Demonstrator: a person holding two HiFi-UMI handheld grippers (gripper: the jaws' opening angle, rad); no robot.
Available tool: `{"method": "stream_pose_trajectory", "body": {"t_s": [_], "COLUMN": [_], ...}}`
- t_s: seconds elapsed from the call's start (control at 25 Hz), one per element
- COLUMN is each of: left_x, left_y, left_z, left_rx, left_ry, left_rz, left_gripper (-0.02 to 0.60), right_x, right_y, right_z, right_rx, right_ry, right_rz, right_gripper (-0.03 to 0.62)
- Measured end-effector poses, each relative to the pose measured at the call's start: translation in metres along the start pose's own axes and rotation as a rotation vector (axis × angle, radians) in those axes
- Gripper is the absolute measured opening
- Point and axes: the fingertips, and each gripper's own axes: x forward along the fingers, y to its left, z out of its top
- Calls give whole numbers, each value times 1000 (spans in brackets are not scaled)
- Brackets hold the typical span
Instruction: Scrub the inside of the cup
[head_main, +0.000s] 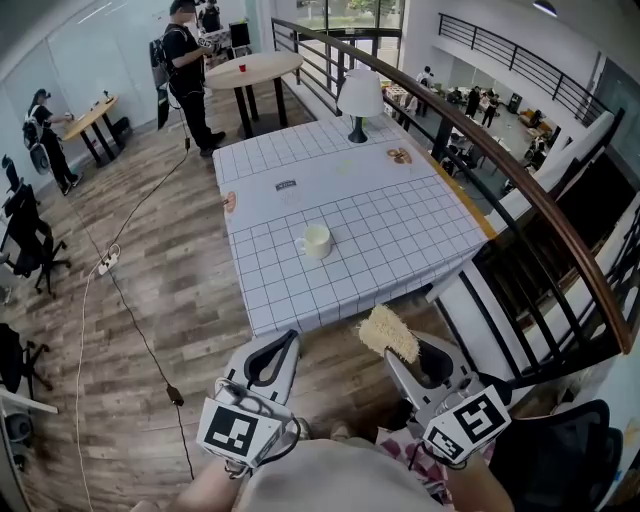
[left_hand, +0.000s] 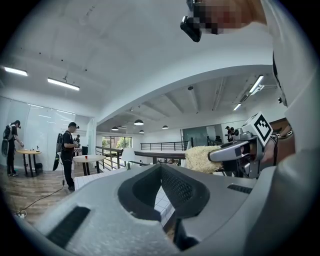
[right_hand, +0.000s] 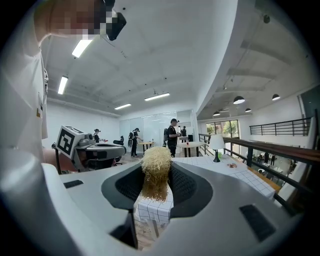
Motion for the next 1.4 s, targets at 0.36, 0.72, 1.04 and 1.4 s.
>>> {"method": "stream_pose_trajectory", "body": {"t_s": [0.36, 0.72, 1.04, 1.4], "left_x": [30, 47, 76, 114], "left_y": [-21, -19, 32, 110], "left_z": [-24, -18, -35, -47], "left_rx": [16, -3, 2, -38], "left_ry": [30, 17, -3, -16], "left_rz": [4, -11, 5, 32], "left_gripper": [14, 14, 14, 14], "right_x": [-13, -11, 36, 120], "right_y": [-33, -48, -63, -83], "right_z": [-24, -23, -34, -35], "right_rx": [42, 50, 35, 32], "right_ry": [-32, -12, 8, 70], "right_rz": [-1, -19, -39, -25], "right_gripper": [135, 137, 137, 137]}}
